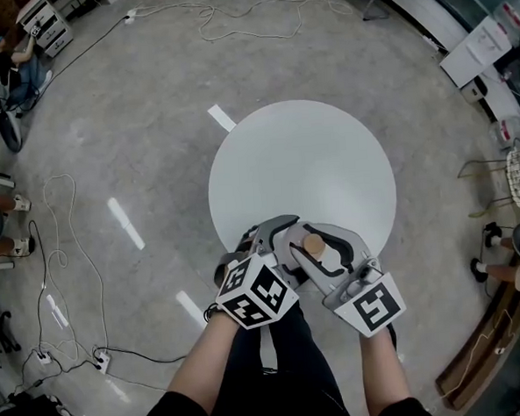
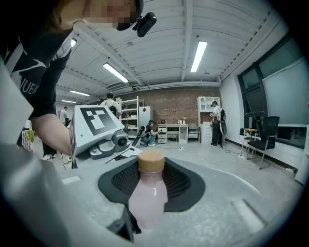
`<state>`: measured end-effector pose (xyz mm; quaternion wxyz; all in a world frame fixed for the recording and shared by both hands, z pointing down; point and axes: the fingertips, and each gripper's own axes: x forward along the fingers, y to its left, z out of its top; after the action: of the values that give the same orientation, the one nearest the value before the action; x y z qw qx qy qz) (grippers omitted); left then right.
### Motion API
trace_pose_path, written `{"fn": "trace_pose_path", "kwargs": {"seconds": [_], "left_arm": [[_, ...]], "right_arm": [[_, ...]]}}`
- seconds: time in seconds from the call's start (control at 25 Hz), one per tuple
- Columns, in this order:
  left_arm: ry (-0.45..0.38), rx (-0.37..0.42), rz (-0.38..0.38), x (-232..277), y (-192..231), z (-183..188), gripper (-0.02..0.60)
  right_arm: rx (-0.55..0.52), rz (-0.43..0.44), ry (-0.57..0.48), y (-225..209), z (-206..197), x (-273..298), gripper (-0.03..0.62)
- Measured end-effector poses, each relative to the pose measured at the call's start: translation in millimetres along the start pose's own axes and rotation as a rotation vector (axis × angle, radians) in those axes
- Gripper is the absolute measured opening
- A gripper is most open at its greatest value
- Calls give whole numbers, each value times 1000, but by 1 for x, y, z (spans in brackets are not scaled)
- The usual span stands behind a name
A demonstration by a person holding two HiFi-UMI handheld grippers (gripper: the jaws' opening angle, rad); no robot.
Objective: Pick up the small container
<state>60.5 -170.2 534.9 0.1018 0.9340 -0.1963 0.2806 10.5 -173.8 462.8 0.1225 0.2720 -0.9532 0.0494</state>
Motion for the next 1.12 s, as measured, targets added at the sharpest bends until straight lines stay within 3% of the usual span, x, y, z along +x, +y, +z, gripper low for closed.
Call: {"fn": "trace_pose_path", "kwargs": {"seconds": [1.12], "left_arm": [[-20,13,-6,-74,-38,81,354]], "right_arm": [[8,6,-34,31,101,-47,137]]}}
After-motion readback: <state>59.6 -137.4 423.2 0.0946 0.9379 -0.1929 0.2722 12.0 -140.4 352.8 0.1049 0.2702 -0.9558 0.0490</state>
